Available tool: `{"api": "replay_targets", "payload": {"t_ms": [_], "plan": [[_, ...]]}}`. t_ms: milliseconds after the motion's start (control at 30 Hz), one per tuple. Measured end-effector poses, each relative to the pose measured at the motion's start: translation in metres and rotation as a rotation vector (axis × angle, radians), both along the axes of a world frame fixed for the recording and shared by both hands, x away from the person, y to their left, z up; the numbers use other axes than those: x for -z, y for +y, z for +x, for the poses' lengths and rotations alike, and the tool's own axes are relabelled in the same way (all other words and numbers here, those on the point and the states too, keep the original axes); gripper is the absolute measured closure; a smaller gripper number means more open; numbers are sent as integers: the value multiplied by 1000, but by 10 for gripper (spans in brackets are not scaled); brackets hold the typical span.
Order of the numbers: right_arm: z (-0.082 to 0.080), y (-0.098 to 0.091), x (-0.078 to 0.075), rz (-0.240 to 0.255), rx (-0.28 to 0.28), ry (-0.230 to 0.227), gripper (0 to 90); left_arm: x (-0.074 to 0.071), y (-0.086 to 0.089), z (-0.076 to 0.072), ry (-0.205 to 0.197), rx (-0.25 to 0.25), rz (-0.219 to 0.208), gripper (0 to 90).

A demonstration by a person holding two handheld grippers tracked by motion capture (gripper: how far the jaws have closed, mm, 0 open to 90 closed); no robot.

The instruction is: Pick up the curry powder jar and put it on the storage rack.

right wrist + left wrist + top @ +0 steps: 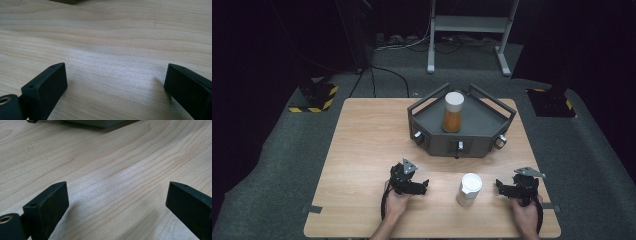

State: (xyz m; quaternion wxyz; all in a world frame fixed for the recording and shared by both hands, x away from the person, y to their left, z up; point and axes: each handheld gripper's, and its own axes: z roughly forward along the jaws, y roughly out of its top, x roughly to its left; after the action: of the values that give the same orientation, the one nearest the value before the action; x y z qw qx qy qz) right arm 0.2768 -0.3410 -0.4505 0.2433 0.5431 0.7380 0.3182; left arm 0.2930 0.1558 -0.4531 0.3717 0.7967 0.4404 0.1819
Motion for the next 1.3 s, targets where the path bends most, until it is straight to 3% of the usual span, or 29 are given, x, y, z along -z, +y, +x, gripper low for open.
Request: {"api": "replay_targets", "payload": {"t_ms": [133, 233, 1300], "plan": [[1, 0, 0, -1, -2, 1, 38, 2, -2, 0, 2, -9, 4, 49], [1, 0, 0, -1, -2, 1, 38, -1, -11, 2, 6, -5, 60, 52], [1, 0, 0, -1, -2, 1, 38, -1, -12, 2, 7, -10, 62, 37]]}}
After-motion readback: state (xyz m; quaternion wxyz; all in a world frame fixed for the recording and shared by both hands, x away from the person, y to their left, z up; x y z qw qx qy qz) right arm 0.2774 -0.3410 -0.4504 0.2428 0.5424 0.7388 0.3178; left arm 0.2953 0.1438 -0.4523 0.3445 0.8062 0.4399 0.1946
